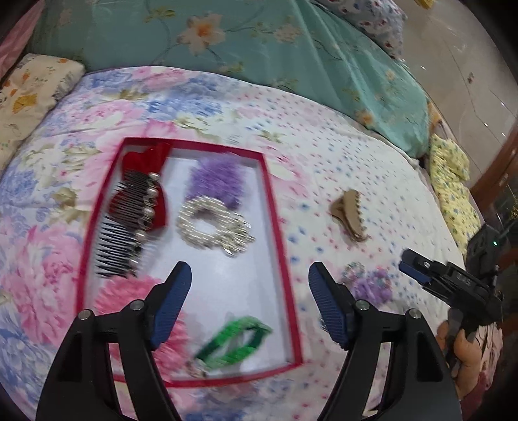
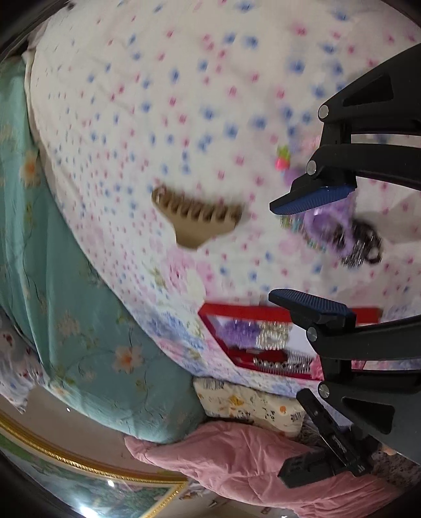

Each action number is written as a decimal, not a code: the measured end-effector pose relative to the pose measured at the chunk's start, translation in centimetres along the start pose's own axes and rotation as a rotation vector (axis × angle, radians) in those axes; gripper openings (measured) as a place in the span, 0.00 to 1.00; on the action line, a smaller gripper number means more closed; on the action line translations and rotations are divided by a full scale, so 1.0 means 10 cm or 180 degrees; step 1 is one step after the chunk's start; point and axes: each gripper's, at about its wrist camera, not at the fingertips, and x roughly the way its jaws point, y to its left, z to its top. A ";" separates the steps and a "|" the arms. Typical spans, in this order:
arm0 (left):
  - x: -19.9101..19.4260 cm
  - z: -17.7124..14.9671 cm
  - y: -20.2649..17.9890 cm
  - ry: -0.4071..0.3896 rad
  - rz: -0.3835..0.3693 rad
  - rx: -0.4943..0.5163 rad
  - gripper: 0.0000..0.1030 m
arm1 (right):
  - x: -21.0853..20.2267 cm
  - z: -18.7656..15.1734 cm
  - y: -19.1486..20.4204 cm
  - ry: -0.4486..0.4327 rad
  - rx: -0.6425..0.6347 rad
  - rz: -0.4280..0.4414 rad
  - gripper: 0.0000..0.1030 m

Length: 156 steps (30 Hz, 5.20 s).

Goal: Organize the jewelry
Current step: 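Grasp the tan claw clip with the right tool while the left tool grasps the purple scrunchie, then carry the claw clip and purple scrunchie into the red box and open both tools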

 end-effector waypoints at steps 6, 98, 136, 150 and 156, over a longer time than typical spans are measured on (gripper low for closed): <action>0.08 -0.15 -0.39 0.0156 -0.0155 0.0262 0.73 | -0.03 0.03 -0.13 -0.0003 0.0035 -0.0063 0.52; -0.54 -0.41 0.71 -0.0424 -0.0343 -0.0786 0.04 | 0.27 -0.65 1.17 0.0569 -0.0884 0.0594 0.58; 0.18 -0.25 1.22 -0.0108 -0.0057 -0.0962 0.04 | 1.73 -0.37 1.73 0.0864 -0.1577 0.0306 0.60; 0.13 -0.26 1.13 -0.0068 0.0072 -0.0884 0.04 | 1.59 -0.32 1.72 0.0815 -0.1436 0.0408 0.67; 0.13 -0.25 1.12 -0.0040 0.0132 -0.0875 0.09 | 1.57 -0.32 1.75 0.0808 -0.1444 0.0423 0.67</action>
